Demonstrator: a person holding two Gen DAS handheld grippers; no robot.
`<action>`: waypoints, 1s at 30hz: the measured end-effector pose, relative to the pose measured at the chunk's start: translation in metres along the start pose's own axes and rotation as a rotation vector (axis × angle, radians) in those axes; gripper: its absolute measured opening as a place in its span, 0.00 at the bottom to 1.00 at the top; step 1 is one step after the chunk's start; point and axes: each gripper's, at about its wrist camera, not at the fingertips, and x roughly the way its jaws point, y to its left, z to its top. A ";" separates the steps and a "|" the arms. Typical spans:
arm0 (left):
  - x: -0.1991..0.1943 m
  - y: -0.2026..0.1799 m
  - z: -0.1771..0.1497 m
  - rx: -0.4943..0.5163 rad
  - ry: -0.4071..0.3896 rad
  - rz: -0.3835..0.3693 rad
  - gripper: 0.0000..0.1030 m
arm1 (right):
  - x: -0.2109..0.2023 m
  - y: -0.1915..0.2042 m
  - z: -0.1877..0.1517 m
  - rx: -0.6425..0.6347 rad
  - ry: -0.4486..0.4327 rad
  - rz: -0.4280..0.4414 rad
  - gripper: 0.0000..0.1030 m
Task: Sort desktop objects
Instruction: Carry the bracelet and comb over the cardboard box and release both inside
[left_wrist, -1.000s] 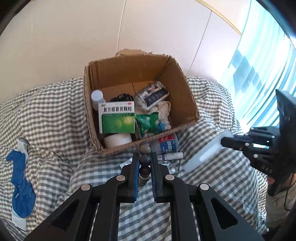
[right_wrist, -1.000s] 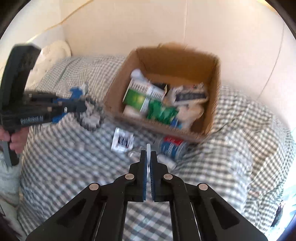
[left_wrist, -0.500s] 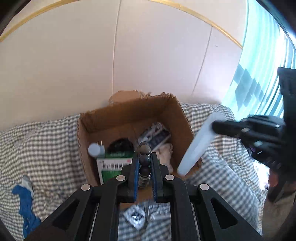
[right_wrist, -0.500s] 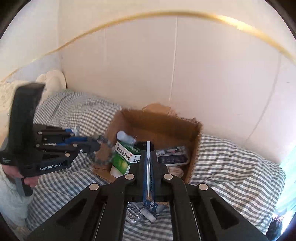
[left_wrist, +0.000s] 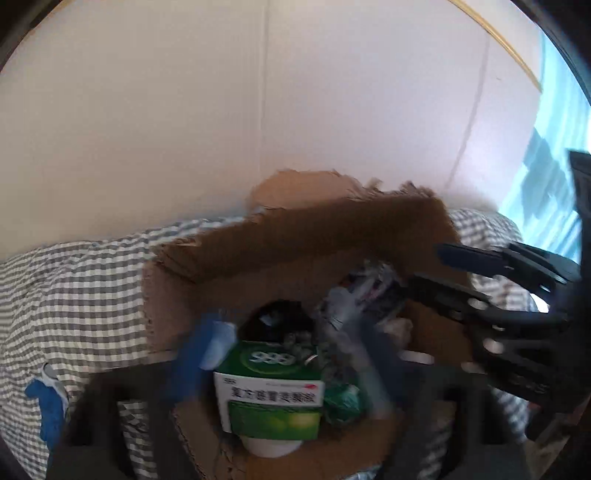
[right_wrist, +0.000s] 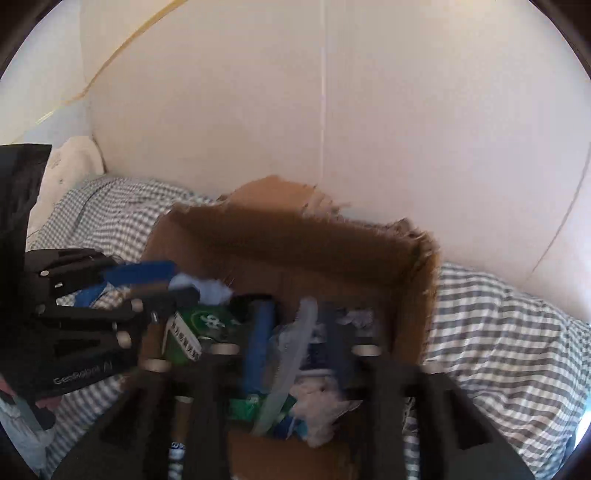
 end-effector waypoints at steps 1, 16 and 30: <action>-0.004 0.003 -0.002 -0.015 -0.027 0.009 0.87 | -0.003 -0.002 -0.001 0.000 -0.011 -0.009 0.46; -0.088 -0.005 -0.094 -0.006 0.013 0.142 0.87 | -0.089 0.021 -0.065 -0.065 -0.019 -0.005 0.50; -0.003 -0.022 -0.193 -0.060 0.307 0.148 0.87 | -0.052 0.014 -0.175 -0.013 0.190 0.084 0.55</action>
